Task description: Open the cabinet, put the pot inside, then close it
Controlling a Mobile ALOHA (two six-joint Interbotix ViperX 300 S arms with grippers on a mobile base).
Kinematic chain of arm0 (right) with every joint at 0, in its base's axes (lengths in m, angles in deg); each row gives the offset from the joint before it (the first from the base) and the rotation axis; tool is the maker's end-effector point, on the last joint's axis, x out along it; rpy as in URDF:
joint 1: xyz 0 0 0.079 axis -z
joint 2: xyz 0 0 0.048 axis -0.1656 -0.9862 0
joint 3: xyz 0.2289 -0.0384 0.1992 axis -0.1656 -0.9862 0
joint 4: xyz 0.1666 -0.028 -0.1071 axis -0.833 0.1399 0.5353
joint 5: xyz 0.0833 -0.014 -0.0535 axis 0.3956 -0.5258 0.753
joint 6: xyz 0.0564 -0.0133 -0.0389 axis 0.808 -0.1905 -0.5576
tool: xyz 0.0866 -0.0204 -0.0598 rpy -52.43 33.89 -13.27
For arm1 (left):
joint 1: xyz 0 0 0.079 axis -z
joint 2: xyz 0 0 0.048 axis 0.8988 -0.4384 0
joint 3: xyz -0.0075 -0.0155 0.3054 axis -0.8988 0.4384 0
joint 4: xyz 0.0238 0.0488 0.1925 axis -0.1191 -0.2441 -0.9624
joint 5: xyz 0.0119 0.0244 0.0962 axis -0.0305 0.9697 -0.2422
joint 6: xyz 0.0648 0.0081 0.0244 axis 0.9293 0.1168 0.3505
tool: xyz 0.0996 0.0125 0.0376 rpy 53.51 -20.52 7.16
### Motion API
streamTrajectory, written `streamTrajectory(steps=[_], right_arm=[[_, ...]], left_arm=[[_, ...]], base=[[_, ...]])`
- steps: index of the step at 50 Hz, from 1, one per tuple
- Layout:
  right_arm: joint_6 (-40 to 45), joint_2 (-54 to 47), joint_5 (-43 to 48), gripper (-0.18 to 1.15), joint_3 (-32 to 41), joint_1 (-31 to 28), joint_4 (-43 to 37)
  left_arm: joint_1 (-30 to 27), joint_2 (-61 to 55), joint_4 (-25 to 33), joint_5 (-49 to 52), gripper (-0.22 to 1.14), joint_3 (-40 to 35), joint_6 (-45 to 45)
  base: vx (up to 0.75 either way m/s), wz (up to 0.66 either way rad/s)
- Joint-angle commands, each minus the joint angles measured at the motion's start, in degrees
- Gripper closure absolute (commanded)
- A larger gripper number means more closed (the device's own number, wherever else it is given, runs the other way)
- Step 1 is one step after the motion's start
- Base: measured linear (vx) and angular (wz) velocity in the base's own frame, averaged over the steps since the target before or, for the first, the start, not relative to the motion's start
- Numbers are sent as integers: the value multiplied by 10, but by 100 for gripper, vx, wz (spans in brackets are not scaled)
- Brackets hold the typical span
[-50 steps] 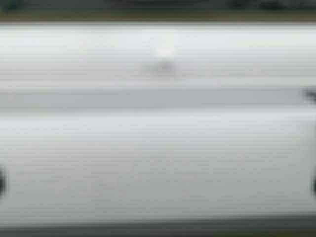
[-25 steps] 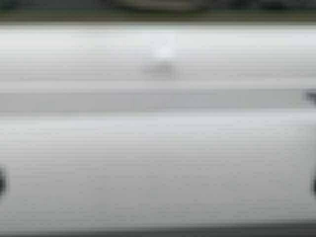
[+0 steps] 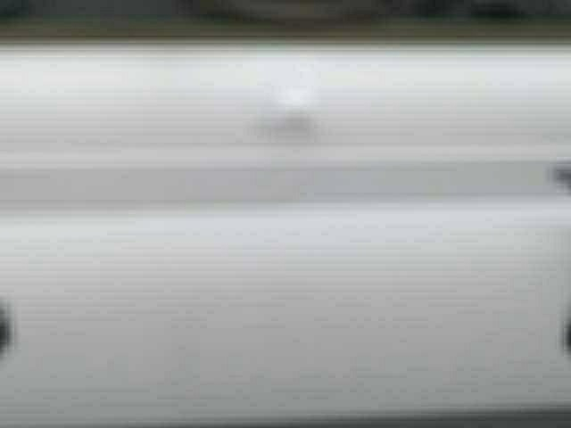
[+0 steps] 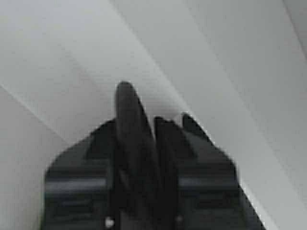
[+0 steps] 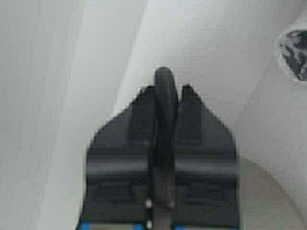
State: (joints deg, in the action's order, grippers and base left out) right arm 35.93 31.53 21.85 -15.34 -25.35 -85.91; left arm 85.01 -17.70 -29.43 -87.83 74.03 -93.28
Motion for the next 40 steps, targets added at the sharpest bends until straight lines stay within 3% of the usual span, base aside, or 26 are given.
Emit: streamTrajectory(steps=[1,8,12,17,22,25,31,40], right_arm=[[-1,13,4,91,19,-20,8],[0,14,4,89,16,-20,7],[0,19,8,80,12,-18,7],[-2,26,38,47,-1,-18,9],[-1,36,70,8,-18,-15,9],[-1,39,80,-6,-25,-13,9],[-1,40,91,-6,-29,-10,9],[-2,45,91,-6,-37,-3,9]], left_arm=[[17,10,-10,-4,89,-20,-10],[17,10,-10,-15,89,-14,-16],[17,13,-8,-45,86,-5,-27],[16,21,-8,-87,70,11,-52],[16,25,-10,-123,40,24,-74],[17,24,-11,-139,23,25,-82],[16,21,-11,-156,0,25,-83],[16,24,-11,-167,-3,31,-85]], base=[[2,0],[2,0],[1,0],[1,0],[1,0],[1,1],[1,0],[1,0]])
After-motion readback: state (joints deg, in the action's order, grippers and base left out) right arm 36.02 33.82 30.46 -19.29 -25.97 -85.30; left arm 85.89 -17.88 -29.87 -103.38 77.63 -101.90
